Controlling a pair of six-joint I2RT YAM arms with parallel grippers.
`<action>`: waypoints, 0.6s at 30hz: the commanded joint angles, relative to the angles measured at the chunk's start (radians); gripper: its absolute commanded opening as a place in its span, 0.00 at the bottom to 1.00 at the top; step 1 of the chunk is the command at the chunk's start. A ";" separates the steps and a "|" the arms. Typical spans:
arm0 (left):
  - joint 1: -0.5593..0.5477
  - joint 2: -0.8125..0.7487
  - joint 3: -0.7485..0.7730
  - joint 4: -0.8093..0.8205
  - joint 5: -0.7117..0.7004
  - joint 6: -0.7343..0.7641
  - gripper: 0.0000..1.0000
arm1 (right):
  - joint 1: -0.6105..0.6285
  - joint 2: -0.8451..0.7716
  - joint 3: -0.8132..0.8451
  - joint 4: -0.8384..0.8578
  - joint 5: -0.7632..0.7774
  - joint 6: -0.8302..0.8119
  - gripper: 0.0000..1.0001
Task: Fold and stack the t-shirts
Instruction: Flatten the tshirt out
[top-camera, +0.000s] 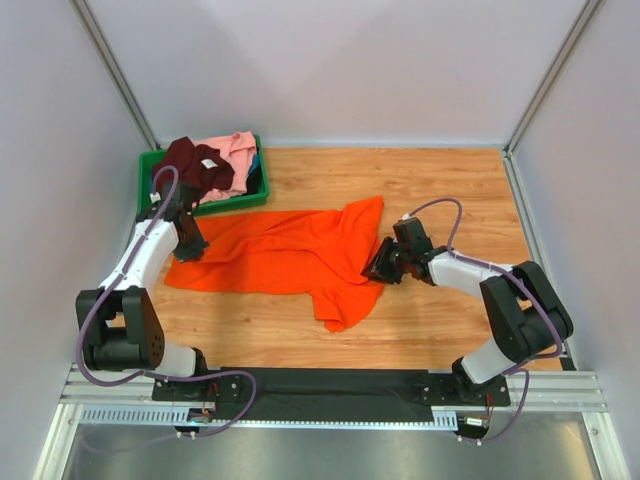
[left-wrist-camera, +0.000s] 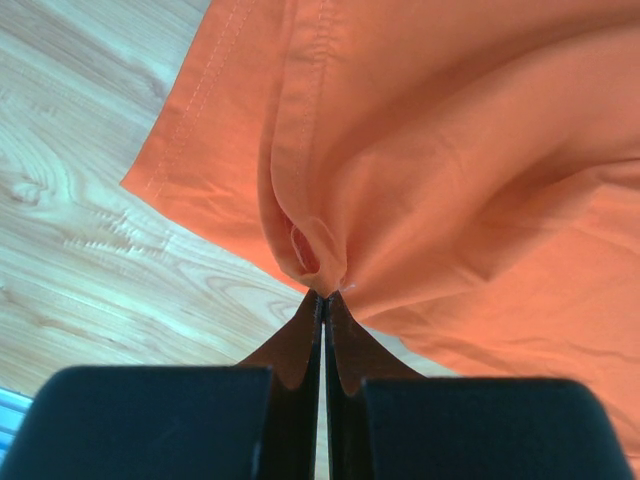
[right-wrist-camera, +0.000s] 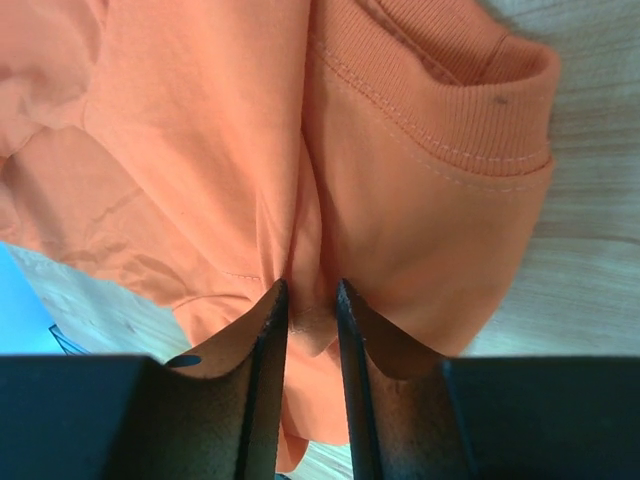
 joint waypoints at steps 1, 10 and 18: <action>0.004 -0.026 -0.002 0.020 0.016 -0.018 0.00 | 0.007 -0.034 -0.017 0.052 -0.008 0.007 0.26; 0.004 -0.024 -0.002 0.020 0.012 -0.019 0.00 | 0.009 -0.038 -0.024 0.053 0.000 -0.028 0.04; 0.004 -0.018 -0.004 0.023 0.015 -0.029 0.00 | 0.009 -0.070 -0.040 0.053 0.000 -0.041 0.11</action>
